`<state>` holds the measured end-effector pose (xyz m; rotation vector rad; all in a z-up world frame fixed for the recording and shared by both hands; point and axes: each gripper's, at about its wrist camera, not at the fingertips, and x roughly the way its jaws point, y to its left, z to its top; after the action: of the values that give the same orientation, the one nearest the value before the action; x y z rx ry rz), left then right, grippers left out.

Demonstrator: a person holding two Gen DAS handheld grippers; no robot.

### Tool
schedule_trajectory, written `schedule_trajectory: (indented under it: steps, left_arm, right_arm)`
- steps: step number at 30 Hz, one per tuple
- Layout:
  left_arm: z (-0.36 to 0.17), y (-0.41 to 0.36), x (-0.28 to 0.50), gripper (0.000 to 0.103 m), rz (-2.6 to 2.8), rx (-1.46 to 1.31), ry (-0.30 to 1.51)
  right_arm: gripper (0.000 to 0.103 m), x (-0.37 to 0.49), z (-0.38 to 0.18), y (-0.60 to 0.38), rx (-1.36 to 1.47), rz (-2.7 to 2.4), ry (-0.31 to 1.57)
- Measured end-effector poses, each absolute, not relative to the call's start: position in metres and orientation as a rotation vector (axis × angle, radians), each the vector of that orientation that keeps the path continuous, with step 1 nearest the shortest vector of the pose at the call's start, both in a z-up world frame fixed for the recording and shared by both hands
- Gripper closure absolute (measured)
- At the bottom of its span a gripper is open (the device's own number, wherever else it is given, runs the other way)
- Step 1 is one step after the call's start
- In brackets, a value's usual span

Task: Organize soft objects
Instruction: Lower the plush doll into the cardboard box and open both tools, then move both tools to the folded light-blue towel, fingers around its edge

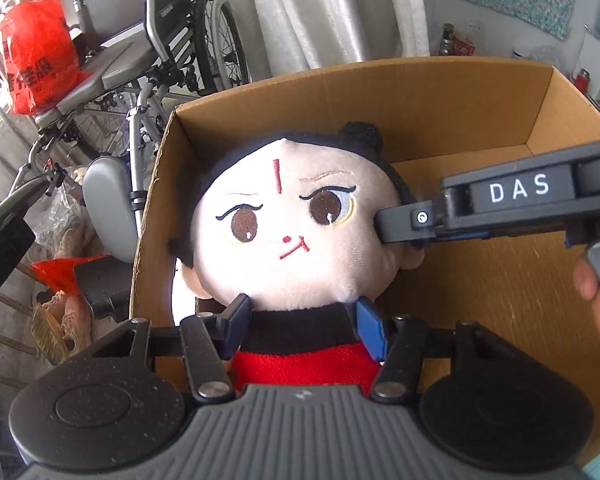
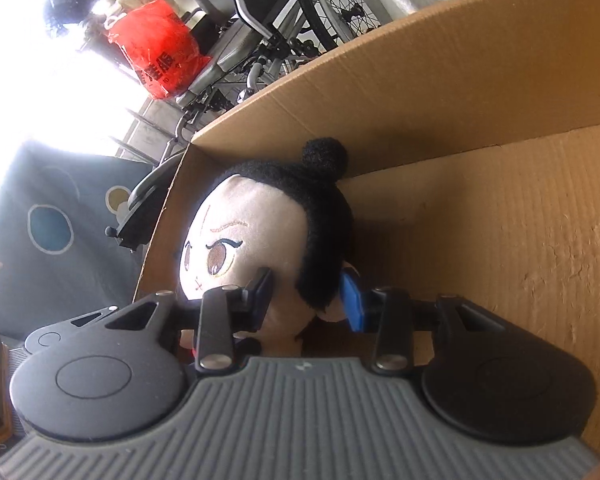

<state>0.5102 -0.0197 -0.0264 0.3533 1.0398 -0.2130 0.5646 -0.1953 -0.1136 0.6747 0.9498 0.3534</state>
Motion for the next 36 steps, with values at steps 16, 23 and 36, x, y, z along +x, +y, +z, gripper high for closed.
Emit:
schedule_trajectory:
  steps: [16, 23, 36]
  left_arm:
    - [0.044, 0.007, 0.447, 0.037, -0.257, 0.271, 0.895]
    - [0.109, 0.012, 0.346, 0.033, -0.326, 0.239, 0.820]
    - [0.032, -0.040, 0.254, 0.074, -0.566, 0.017, 0.915]
  right_arm:
    - [0.061, 0.505, -0.031, -0.228, 0.562, 0.390, 0.873]
    - [0.057, 0.389, 0.056, -0.280, 0.444, 0.445, 0.781]
    - [0.053, 0.244, -0.030, -0.365, 0.541, 0.252, 0.899]
